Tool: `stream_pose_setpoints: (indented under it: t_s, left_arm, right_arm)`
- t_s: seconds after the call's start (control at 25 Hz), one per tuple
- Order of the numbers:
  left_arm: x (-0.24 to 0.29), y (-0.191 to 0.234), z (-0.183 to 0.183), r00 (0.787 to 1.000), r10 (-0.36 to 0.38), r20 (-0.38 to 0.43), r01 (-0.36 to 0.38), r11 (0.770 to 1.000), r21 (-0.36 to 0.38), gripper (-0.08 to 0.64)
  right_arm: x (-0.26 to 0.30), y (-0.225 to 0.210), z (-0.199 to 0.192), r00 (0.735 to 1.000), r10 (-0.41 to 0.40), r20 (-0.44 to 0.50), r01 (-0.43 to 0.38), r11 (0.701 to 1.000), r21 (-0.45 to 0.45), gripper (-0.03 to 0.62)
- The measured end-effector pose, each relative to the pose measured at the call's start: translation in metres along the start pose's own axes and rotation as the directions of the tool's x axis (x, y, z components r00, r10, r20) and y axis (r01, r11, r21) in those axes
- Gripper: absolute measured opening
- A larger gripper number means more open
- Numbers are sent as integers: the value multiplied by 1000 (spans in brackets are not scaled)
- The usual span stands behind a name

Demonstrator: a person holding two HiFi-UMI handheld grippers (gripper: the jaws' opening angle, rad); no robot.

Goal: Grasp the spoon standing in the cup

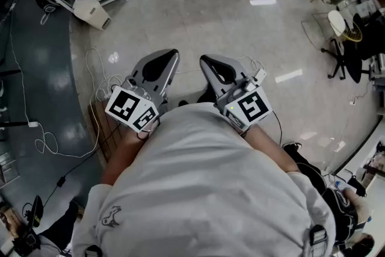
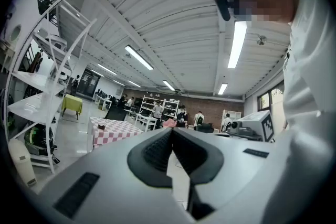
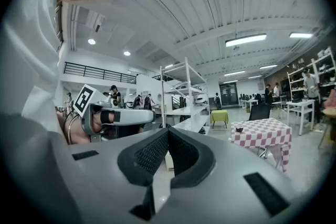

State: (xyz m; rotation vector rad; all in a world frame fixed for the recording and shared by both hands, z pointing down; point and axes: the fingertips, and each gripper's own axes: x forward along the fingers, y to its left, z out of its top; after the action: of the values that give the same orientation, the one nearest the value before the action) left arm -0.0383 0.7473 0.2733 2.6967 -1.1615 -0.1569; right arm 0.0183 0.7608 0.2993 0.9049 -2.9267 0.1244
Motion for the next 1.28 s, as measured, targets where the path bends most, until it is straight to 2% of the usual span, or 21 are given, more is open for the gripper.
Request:
stream_pose_setpoints:
  t_s: [0.28,0.8,1.04,1.2,1.28]
  left_arm:
    - [14,9,0,1000,-5,-2,5,1000,-3,12]
    - [77,18,-9,999,-21,-34,21,1000,-7,12]
    - [148,19,-14,999,-32,-41,33,999,20,12]
    - [213,16,-15,997,-40,-59,43,998,54,12]
    - [245,11,-14,997,-56,-58,58,998,35,12]
  right_arm:
    - [8,-13,0,1000,0,-4,0,1000,-3,31]
    - [6,-73,-6,1000,-16,5,16,999,35,32]
    - [-8,-144,-11,999,-42,17,41,998,53,32]
    - [-18,-200,-7,1000,-22,20,21,999,48,32]
    - [-27,-232,0,999,-23,25,22,999,43,32]
